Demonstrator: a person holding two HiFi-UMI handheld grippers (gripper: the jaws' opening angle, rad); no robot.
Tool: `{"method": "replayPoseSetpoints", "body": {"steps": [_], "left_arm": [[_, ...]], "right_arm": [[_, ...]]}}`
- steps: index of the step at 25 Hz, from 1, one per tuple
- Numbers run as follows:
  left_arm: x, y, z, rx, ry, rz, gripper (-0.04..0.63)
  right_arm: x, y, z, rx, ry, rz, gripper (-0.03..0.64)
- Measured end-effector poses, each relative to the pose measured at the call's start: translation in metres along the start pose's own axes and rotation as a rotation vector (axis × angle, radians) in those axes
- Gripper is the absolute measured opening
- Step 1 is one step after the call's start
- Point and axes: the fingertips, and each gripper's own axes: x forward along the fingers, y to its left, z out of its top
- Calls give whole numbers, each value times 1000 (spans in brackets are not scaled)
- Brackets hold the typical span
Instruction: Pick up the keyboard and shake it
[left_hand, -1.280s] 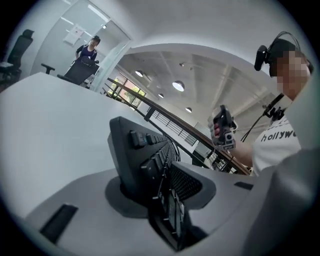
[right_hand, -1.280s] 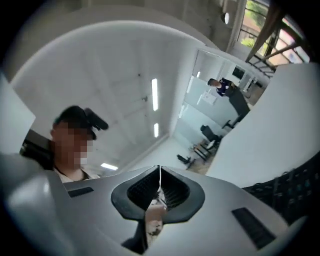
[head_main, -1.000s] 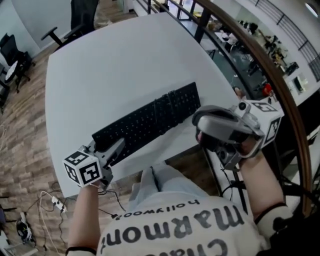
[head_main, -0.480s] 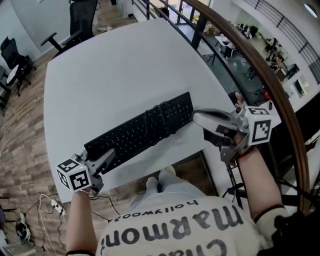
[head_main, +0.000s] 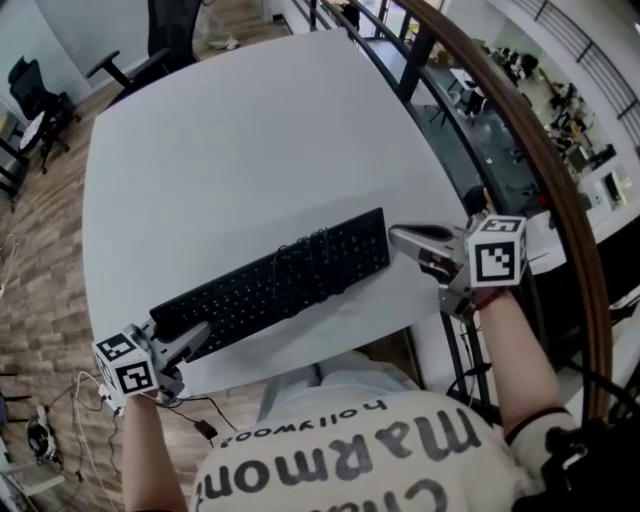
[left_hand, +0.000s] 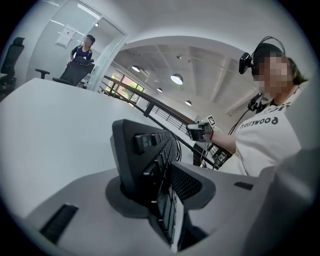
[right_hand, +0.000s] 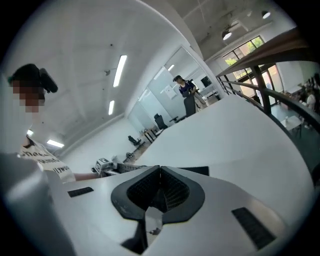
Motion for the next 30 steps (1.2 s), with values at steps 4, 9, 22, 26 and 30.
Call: {"method": "replayPoseSetpoints", "body": {"steps": [4,9,22,26,30], "left_arm": [[-1,1,-4,-2,14,6,127],[-2,4,-7,-18,34,17,127],[-2,10,-12,-60,60,32,135],[0,11,-10,-69,60,28,138],[-1,9,-10,-71,59,21,140]], "right_arm": [[10,-50,-20,-35,108,-126,37],[22,-80,-25,-69,184,-166,37],[34,-86,-40,-171,304,-54,206],[40,-79,-37,-195,294,-48,206],[41,-80,-47,-183,329,-77,206]]}}
